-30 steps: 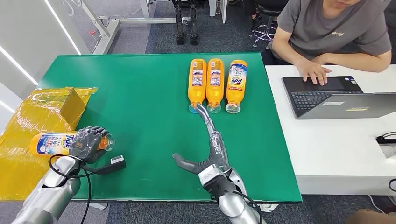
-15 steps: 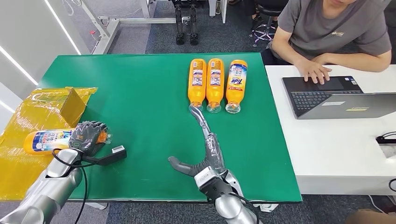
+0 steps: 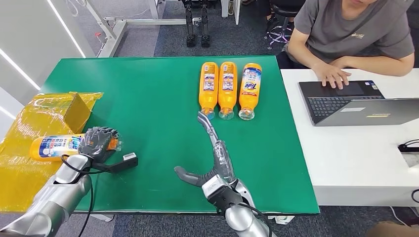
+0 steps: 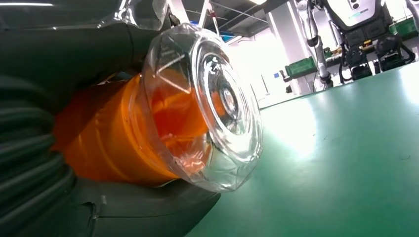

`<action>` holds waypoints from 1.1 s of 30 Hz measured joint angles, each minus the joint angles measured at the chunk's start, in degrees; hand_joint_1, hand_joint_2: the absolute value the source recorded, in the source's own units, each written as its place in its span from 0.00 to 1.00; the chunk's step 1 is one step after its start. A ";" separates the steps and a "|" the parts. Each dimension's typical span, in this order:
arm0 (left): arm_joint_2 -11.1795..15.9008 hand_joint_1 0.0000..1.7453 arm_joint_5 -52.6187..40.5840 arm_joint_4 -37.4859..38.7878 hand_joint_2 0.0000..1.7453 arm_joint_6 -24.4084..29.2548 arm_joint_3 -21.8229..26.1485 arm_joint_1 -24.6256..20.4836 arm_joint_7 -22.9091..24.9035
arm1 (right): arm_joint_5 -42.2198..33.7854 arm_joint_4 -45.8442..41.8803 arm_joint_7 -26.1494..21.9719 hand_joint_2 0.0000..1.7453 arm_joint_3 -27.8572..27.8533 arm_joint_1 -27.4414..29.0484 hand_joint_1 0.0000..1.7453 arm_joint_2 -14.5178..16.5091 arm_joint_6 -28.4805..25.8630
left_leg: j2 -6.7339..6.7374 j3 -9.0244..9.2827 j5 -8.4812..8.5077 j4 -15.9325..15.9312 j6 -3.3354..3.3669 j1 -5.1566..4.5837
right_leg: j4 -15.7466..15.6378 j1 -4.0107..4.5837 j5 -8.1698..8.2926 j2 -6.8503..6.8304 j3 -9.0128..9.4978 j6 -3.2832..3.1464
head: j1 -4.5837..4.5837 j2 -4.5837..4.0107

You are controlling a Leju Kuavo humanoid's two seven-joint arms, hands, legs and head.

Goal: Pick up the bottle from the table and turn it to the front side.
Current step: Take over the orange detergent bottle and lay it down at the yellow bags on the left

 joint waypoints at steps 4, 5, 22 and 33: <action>0.00 0.00 -0.09 0.69 1.00 -3.78 -0.02 -0.03 0.38 | 0.05 0.00 0.09 1.00 0.00 0.02 0.00 0.00 0.02 | 0.00 0.00 0.00 0.00 0.00 0.00 | 0.00 0.00 0.00 0.00 0.00 0.00 | 0.00 0.00; 0.01 0.00 -0.29 0.91 1.00 -5.63 -0.06 -0.07 0.67 | 0.10 -0.01 0.15 1.00 0.00 0.03 0.00 0.00 0.01 | 0.00 0.00 0.00 0.00 0.00 0.00 | 0.00 0.00 0.00 0.00 -0.01 0.00 | -0.01 0.00; 1.61 0.00 2.39 1.28 1.00 -16.80 -0.45 -2.15 -1.47 | 1.32 -1.04 2.02 1.00 -0.42 0.97 0.00 -0.01 0.66 | 0.04 0.15 0.03 -0.06 -0.05 -0.01 | 0.05 0.00 0.00 0.04 0.08 -0.01 | 0.00 0.00; 7.72 0.00 5.15 -1.04 1.00 -18.24 -0.45 -0.46 -5.57 | 1.88 -2.31 2.12 1.00 -1.49 2.91 0.00 -0.54 -1.02 | 0.15 0.23 0.07 -0.13 -0.13 0.00 | 0.07 0.01 0.00 0.15 0.09 -0.12 | 0.00 0.00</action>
